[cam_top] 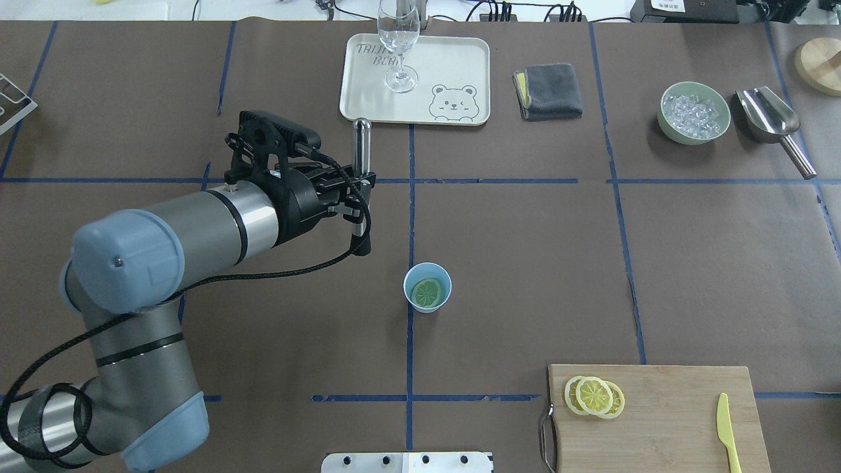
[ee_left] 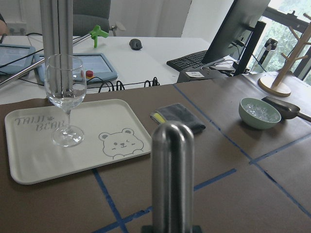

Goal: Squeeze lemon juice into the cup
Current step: 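Lift the metal stick out of the cup and carry it back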

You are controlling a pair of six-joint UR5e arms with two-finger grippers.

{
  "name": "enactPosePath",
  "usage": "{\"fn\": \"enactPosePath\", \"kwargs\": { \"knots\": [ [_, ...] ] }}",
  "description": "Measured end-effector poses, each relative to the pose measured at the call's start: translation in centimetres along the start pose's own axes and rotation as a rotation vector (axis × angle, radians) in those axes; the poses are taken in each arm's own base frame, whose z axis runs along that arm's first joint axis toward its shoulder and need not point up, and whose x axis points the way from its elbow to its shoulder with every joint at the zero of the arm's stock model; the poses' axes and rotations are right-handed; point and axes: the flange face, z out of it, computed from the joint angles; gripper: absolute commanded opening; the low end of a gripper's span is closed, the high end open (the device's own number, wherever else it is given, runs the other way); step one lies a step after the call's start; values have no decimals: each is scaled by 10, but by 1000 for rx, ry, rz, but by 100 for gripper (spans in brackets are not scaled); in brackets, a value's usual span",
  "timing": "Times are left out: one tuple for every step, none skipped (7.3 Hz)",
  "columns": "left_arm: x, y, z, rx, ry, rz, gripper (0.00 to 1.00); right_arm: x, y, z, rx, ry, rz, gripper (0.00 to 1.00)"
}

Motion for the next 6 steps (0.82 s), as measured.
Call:
{"fn": "enactPosePath", "kwargs": {
  "knots": [
    [-17,0,-2,-99,-59,-49,0,-1,0,-1,1,2,1,100],
    [-43,5,-4,-207,-108,-114,0,-1,0,-1,2,6,1,100],
    [-83,9,-11,-314,-146,-181,0,0,0,-1,1,8,2,100],
    [-127,16,-21,-408,-178,-243,0,1,2,0,-1,8,4,100],
    [-168,28,-29,-499,-215,-306,0,1,2,0,-2,9,6,100],
    [-207,40,-30,-588,-275,-374,0,2,2,1,-4,10,7,100]
  ]
}}
